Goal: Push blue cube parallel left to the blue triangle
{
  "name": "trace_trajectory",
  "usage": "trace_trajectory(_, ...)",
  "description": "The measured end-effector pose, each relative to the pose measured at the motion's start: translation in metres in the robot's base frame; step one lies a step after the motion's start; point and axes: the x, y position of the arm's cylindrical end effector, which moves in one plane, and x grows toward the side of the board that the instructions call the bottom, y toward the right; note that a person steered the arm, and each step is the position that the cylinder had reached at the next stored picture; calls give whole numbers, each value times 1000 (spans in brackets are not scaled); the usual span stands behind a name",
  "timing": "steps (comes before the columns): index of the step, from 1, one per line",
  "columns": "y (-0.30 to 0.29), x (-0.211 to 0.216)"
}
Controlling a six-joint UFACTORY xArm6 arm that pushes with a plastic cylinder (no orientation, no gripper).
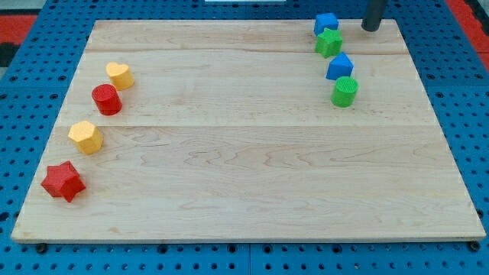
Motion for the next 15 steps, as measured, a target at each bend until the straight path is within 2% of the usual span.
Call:
trace_trajectory(4,-13,2)
trace_trajectory(6,-44,24)
trace_trajectory(7,-17,7)
trace_trajectory(8,-31,-19)
trace_trajectory(9,-66,-22)
trace_trajectory(11,-189,29)
trace_trajectory(13,-184,90)
trace_trajectory(14,-156,84)
trace_trajectory(15,-102,72)
